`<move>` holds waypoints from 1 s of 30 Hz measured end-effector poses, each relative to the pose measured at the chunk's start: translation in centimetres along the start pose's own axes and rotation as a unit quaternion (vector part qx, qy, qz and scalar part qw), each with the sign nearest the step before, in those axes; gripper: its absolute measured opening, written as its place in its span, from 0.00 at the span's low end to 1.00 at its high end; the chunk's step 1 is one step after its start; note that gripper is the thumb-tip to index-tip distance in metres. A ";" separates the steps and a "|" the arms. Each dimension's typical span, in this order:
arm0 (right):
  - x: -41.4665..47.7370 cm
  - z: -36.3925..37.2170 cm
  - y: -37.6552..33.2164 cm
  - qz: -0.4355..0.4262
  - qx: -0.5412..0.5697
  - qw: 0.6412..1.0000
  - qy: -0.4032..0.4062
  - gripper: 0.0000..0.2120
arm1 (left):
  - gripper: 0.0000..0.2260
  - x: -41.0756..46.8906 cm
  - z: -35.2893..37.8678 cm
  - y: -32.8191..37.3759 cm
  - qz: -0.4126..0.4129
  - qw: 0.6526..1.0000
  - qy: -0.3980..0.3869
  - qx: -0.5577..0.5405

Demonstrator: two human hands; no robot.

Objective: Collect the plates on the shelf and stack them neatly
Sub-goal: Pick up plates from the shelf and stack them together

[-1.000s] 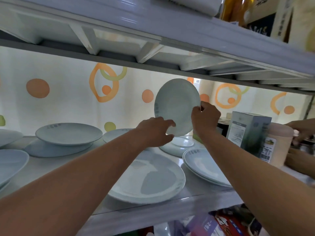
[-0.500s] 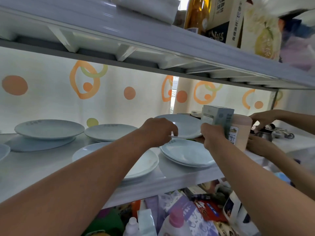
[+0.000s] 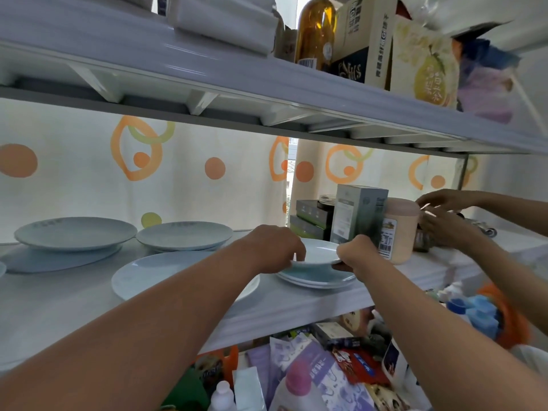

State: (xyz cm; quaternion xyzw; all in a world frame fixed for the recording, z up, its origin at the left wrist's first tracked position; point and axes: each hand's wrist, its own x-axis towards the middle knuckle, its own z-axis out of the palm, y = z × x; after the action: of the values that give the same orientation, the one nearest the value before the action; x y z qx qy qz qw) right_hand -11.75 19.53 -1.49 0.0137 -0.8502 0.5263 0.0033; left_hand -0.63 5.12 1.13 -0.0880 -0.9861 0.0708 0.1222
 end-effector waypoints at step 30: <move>-0.4 4.9 -5.1 -0.304 -0.232 0.922 -0.062 0.21 | 0.14 -1.2 0.0 -7.1 -0.149 0.989 0.021 0.000</move>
State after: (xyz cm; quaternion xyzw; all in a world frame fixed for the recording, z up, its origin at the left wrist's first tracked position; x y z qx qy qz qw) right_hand -11.13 12.92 0.86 0.3028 -0.9018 0.2865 0.1135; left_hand -0.60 -1.99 1.97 0.0588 -0.9854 0.0503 0.1518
